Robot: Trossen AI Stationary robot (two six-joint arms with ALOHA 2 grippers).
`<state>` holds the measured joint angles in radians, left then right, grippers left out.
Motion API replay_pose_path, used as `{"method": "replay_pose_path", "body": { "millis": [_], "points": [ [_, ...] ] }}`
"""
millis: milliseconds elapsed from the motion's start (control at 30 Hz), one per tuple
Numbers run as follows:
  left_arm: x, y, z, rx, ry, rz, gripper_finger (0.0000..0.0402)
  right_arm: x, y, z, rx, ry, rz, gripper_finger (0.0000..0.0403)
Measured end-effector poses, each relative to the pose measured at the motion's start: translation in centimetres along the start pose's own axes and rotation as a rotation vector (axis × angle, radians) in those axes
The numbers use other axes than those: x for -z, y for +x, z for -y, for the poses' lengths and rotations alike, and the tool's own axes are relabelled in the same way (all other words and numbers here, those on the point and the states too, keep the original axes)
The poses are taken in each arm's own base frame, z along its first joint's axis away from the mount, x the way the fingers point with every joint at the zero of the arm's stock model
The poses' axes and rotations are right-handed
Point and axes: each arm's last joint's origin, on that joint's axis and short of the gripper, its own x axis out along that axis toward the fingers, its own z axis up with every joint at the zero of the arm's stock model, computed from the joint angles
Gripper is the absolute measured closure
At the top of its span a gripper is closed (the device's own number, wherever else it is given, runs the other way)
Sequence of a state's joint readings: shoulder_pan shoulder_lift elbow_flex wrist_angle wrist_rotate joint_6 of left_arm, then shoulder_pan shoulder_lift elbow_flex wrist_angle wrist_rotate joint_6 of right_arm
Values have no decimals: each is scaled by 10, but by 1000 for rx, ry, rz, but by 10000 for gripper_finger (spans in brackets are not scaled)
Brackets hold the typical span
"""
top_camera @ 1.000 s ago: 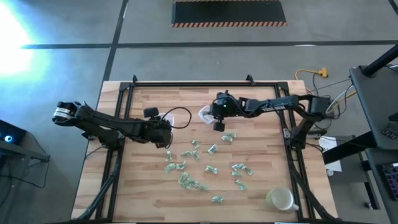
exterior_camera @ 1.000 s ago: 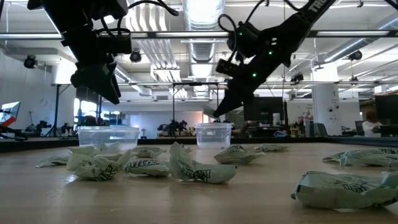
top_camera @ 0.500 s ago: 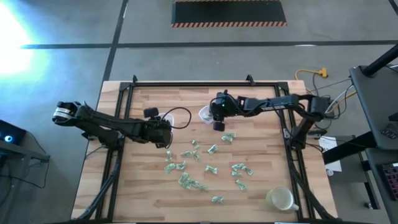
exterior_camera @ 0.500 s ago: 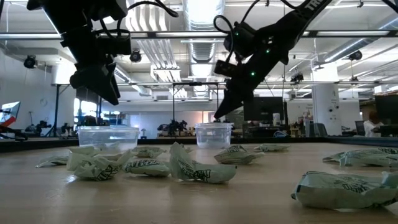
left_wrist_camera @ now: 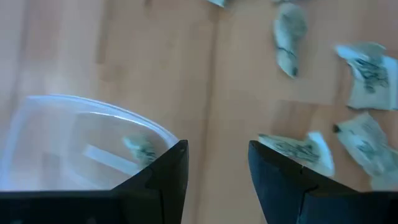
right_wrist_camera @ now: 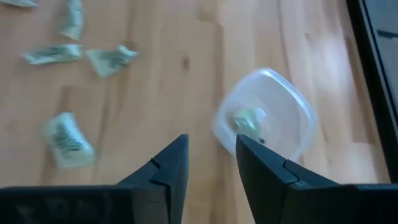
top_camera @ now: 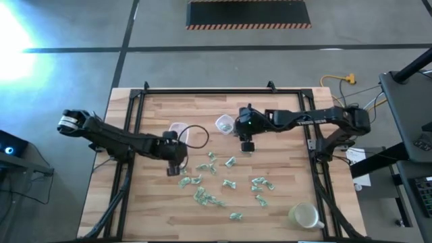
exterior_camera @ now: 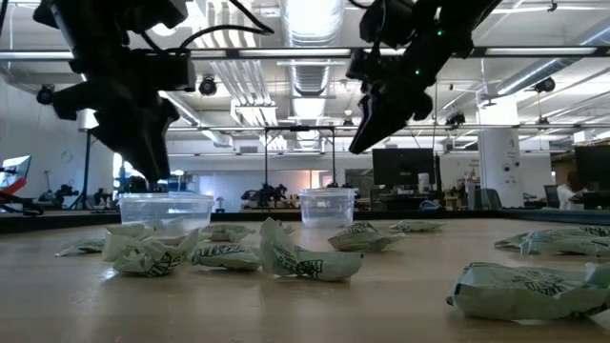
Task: Pick and place items into bin
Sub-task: Put the stevia packet into the large transparent container
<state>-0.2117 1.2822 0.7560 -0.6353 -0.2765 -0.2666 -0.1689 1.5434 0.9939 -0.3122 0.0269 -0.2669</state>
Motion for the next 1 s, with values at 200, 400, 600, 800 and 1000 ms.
{"method": "replay_pose_path", "body": {
  "millis": [200,400,600,800,1000],
  "points": [
    [6,-3,21,52,15,5,251,-7,-12,-16,-29,-47,43,295],
    [10,-4,45,79,74,44,251,-10,-17,-25,-47,-72,58,306],
    [12,2,60,47,98,60,251,-7,-17,-27,-54,-72,34,315],
    [14,23,65,6,140,-7,251,-6,-16,-28,-57,-66,26,323],
    [10,25,66,10,137,-12,251,-5,-16,-28,-60,-67,15,329]
  ]
}}
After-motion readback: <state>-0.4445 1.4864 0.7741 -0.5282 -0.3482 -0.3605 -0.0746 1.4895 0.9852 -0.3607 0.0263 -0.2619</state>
